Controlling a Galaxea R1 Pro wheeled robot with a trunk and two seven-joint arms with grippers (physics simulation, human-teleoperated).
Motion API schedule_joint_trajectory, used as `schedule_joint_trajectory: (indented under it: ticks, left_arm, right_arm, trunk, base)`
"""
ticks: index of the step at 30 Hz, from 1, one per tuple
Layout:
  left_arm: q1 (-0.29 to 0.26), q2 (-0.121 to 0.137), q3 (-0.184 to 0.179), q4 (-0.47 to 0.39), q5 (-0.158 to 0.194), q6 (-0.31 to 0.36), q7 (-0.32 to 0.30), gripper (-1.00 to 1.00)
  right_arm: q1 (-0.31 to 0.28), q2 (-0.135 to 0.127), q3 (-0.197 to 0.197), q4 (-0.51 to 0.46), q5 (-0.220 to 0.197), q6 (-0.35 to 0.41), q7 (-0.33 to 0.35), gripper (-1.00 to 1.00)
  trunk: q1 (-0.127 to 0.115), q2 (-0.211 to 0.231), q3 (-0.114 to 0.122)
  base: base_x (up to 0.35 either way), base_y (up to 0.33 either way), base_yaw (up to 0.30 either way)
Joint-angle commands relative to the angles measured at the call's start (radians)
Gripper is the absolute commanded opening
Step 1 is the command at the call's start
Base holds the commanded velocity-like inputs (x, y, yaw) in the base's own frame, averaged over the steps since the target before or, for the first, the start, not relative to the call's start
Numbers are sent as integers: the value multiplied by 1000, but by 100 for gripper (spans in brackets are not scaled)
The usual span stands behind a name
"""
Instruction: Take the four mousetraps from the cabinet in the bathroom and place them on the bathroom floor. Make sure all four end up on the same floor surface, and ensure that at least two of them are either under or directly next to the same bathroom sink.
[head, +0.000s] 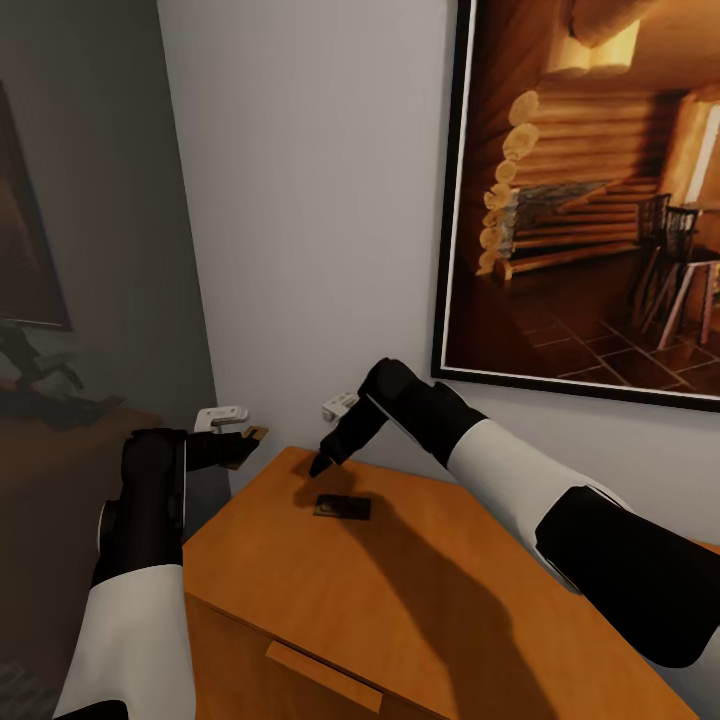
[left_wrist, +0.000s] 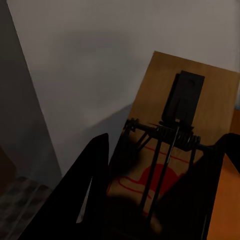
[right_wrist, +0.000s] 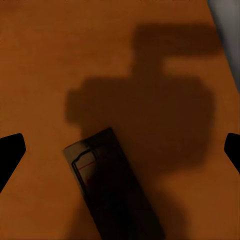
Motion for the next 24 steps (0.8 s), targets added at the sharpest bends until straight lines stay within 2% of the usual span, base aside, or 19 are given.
schedule_joint_trajectory:
  ticks: [1, 24]
  left_arm:
    - [-1, -1, 2, -1, -10, 2, -10, -100]
    - [-1, -1, 2, -1, -9, 2, -10, -100]
  right_arm:
    - [-1, 0, 2, -1, -9, 7, -5, 100]
    - [-1, 0, 1, 2, -7, 7, -4, 100]
  trunk:
    - [0, -1, -1]
    - [0, -1, -1]
  base:
    - [0, 0, 0]
    - [0, 0, 0]
